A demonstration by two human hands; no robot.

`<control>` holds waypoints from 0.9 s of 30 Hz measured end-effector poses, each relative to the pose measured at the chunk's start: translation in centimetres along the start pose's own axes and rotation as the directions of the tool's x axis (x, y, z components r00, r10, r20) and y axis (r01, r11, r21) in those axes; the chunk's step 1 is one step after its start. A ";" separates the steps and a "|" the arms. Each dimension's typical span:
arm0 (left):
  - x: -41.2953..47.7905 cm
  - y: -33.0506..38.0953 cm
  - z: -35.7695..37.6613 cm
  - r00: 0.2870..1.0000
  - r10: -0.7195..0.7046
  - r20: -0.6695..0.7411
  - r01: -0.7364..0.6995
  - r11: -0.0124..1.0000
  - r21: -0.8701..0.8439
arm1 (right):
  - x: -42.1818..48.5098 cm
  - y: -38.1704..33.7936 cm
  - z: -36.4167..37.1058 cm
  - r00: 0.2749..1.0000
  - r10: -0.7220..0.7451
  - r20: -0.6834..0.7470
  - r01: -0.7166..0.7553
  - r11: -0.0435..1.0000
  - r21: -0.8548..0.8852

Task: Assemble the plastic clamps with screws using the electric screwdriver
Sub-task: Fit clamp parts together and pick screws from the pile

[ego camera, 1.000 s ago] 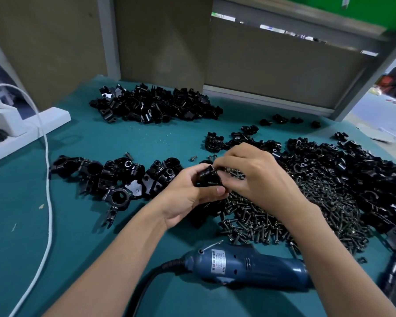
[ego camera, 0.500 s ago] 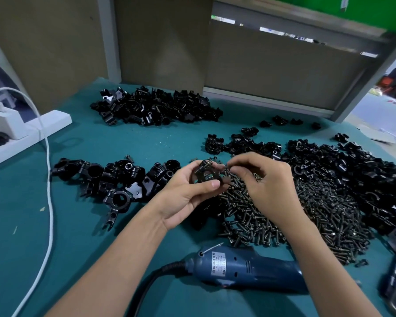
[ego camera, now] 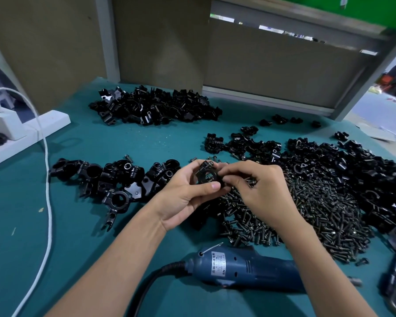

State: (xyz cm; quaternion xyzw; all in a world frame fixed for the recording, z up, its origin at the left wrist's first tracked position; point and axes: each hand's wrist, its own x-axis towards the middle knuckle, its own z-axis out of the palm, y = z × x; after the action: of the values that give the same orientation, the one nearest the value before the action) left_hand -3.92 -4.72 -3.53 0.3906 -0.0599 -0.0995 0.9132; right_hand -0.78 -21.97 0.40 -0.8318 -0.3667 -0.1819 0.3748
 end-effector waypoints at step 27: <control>0.3 -0.7 0.3 0.972 0.141 -0.186 -0.112 0.981 0.161 | -12.2 0.8 -4.0 0.928 -0.211 0.307 0.342 0.808 -0.480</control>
State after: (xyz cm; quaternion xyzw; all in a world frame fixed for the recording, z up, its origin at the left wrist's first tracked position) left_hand -3.83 -5.47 -3.83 0.4611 -0.0016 0.0028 0.8873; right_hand -8.43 -31.13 -4.47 -0.8550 -0.4632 -0.2266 0.0553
